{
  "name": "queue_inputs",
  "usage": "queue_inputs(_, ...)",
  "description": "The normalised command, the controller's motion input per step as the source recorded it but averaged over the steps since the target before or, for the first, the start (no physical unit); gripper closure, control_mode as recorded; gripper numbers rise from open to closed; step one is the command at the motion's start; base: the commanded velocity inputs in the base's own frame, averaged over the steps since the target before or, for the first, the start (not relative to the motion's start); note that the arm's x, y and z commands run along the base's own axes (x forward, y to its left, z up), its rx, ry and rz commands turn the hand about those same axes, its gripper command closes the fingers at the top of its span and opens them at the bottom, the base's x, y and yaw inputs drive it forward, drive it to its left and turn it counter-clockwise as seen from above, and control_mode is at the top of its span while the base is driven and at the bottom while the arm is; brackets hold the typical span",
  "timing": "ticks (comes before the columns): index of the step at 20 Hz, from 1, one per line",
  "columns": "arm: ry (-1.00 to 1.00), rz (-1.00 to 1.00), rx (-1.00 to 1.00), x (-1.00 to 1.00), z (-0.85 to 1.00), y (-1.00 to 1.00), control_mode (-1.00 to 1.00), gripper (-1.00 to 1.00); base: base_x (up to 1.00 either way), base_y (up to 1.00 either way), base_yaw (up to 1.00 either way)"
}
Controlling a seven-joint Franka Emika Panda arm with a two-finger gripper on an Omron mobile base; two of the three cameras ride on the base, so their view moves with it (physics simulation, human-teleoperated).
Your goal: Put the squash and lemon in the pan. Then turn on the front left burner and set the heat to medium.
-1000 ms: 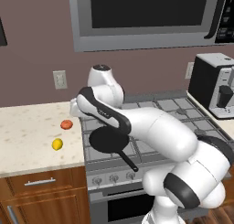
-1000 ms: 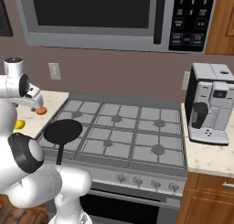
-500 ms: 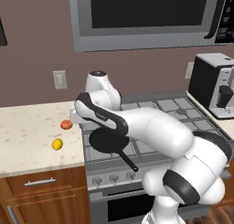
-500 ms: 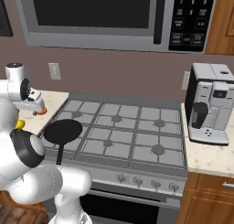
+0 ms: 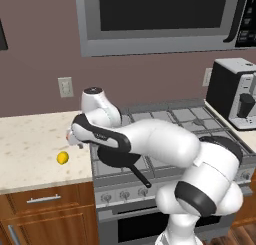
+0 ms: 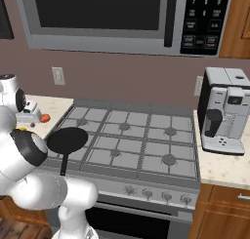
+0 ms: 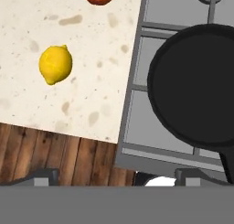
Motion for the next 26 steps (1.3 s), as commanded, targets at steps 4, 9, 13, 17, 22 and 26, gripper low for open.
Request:
queue_inputs(4, 0.00, -0.01, -0.03, 0.18, -0.14, 0.47, -1.00, -1.00, 0.00, 0.00, 0.00)
queue_inputs(9, 0.00, -0.04, 0.00, 0.25, -0.32, 0.44, -1.00, -1.00, 0.00, 0.00, 0.00)
queue_inputs(13, 0.00, -0.03, 0.00, 0.26, -0.32, 0.35, -1.00, -1.00, 0.00, 0.00, 0.00)
queue_inputs(17, 0.05, 0.00, 0.02, 0.20, -0.05, 0.20, -1.00, -1.00, 0.00, 0.00, 0.00)
queue_inputs(22, 0.11, 0.00, 0.00, 0.14, -0.01, 0.17, -1.00, -1.00, 0.00, 0.00, 0.00)
queue_inputs(26, 0.10, 0.00, 0.00, 0.39, -0.29, 0.17, -1.00, -1.00, 0.00, 0.00, 0.00)
